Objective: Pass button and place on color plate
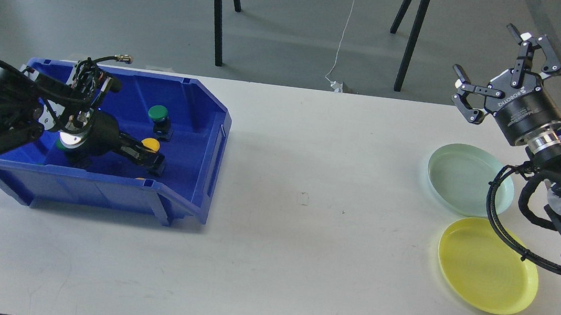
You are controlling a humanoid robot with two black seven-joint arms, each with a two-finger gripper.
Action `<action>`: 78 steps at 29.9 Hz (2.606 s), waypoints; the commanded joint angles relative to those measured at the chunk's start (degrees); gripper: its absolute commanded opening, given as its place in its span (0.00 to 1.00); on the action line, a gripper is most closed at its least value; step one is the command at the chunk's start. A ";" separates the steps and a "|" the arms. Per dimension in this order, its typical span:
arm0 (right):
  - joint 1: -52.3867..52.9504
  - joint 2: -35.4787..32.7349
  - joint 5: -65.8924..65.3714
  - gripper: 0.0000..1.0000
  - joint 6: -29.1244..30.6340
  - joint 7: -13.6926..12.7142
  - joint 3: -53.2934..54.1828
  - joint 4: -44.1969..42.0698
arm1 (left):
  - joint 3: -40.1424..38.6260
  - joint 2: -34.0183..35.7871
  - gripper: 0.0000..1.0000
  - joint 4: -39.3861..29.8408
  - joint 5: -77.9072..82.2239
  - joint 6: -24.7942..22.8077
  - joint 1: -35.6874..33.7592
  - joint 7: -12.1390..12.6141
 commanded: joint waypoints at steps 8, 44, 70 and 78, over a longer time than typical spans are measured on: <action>-0.75 -0.55 0.00 0.99 0.00 0.17 3.68 1.66 | -26.25 8.87 0.03 -9.39 -15.14 0.00 -5.11 0.00; 1.88 11.22 -26.81 0.93 -8.05 9.66 -10.01 11.69 | -44.49 -19.70 0.05 -5.62 -39.44 0.00 15.99 0.00; 6.63 16.41 -26.81 0.55 -7.70 9.93 -11.08 7.38 | -44.57 -20.04 0.05 -5.62 -39.08 0.00 15.90 0.00; 7.16 17.38 -26.81 0.29 -7.34 9.93 -11.69 7.29 | -44.57 -19.87 0.05 -5.62 -39.08 0.00 15.90 0.00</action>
